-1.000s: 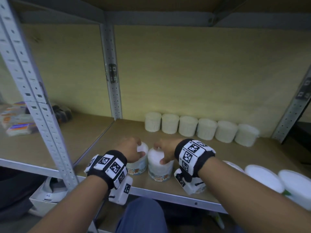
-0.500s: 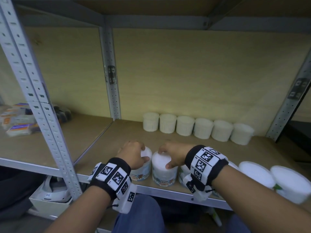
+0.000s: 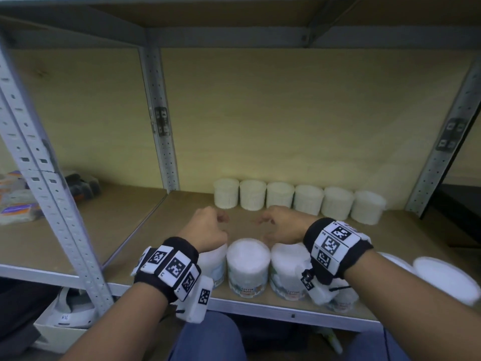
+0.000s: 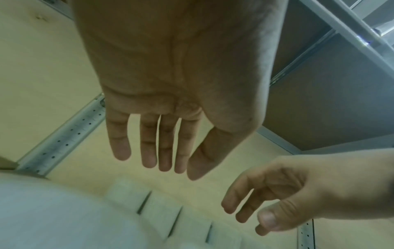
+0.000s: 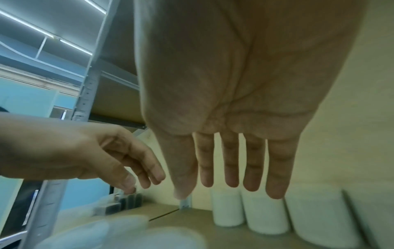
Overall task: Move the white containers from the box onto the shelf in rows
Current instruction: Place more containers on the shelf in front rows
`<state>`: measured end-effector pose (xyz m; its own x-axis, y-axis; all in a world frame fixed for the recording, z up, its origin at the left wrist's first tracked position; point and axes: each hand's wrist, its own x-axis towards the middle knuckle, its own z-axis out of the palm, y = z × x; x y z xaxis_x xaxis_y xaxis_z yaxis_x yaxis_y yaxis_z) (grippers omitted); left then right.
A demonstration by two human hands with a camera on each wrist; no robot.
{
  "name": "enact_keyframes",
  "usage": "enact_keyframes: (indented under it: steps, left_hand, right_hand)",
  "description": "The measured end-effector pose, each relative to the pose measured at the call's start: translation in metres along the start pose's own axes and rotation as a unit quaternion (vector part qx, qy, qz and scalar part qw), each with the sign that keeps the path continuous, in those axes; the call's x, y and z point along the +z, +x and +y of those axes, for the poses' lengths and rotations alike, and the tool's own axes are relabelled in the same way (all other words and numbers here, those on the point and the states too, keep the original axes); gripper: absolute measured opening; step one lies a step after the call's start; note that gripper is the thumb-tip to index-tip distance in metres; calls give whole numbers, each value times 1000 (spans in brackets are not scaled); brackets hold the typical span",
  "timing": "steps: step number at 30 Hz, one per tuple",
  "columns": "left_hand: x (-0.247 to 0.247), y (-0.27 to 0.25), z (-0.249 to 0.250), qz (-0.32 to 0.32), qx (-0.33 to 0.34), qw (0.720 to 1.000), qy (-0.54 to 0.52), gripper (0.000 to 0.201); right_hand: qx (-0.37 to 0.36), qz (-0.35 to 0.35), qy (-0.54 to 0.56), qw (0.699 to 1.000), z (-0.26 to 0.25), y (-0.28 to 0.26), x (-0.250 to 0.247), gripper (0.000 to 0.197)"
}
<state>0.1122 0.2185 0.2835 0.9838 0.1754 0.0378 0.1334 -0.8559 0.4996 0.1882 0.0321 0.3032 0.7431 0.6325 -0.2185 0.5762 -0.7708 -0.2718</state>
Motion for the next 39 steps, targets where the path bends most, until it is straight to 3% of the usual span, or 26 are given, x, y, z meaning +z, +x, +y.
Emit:
enact_keyframes:
  steps: [10, 23, 33, 39]
  left_hand:
    - [22, 66, 80, -19, 81, 996, -31, 43]
    - [93, 175, 191, -87, 158, 983, 31, 45]
    - [149, 244, 235, -117, 160, 977, 78, 55]
    - [171, 266, 244, -124, 174, 971, 110, 59]
  right_hand:
    - [121, 86, -2, 989, 107, -21, -67, 37]
    - [262, 84, -35, 961, 255, -19, -88, 38]
    - [289, 67, -58, 953, 308, 15, -93, 46]
    - [299, 17, -77, 951, 325, 38, -85, 57]
